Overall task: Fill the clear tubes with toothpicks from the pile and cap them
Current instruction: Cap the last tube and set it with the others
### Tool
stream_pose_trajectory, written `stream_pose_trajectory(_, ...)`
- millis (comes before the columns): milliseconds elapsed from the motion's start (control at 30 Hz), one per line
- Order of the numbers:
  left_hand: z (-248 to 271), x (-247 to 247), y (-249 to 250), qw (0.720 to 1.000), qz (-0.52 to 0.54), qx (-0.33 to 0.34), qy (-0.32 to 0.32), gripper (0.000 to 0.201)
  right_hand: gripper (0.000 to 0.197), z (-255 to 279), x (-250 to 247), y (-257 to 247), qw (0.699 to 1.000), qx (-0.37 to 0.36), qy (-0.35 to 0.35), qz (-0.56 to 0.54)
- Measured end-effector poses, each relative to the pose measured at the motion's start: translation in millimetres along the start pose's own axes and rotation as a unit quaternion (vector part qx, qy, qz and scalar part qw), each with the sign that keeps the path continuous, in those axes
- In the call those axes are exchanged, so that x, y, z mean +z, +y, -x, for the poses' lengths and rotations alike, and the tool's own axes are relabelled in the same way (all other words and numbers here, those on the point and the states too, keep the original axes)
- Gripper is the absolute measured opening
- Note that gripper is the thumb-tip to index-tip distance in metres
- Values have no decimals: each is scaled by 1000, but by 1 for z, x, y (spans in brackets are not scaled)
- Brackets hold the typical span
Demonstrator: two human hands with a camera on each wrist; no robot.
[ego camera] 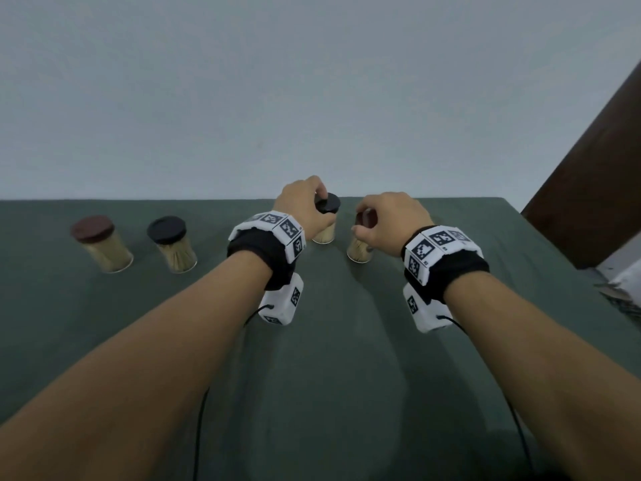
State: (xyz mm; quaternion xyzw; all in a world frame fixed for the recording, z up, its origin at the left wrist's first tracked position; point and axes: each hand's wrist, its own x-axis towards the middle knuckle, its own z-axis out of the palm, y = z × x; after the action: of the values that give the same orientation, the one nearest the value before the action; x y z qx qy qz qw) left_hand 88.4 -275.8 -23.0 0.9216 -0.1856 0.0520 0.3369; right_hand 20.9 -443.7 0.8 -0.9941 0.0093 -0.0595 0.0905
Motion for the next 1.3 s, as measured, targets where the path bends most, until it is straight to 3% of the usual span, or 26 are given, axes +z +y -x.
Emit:
stream_pose_trajectory(167, 31, -37, -40, 999, -4, -22, 40, 28, 30, -13, 10, -42, 999, -37, 1, -21)
stream_pose_trajectory(333, 61, -61, -70, 997, -28, -65, 40, 28, 28, -21, 21, -77, 998, -64, -12, -20)
stream_pose_trajectory(600, 78, -66, -74, 996, -21, -80, 36, 31, 33, -16, 27, -89, 998, -62, -21, 1)
stream_pose_trajectory(733, 87, -69, -69, 995, -40, -92, 17, 51, 55, -10, 26, -88, 997, -61, -36, 12)
stream_pose_trajectory(800, 95, -72, -68, 993, -56, -101, 20, 55, 76, -5, 21, -83, 997, -51, -49, 6)
stream_pose_trajectory(867, 108, -72, -70, 991, -100, -94, 8, 50, 85, 2, 14, -71, 998, -34, -44, 2)
stream_pose_trajectory(1000, 138, -69, -89, 979, -150, -132, -24, 45, 62, 19, 1, -30, 997, 13, -31, 71)
stream_pose_trajectory(1100, 150, -69, -98, 966, -189, -148, -93, 44, 51, 31, -7, 2, 991, 63, -30, 117)
stream_pose_trajectory(1200, 155, -69, -101, 950, -226, -133, -168, 50, 48, 43, -12, 26, 981, 125, -40, 142)
stream_pose_trajectory(1300, 158, -66, -103, 946, -233, -131, -182, 56, 50, 48, -13, 42, 978, 151, -50, 136)
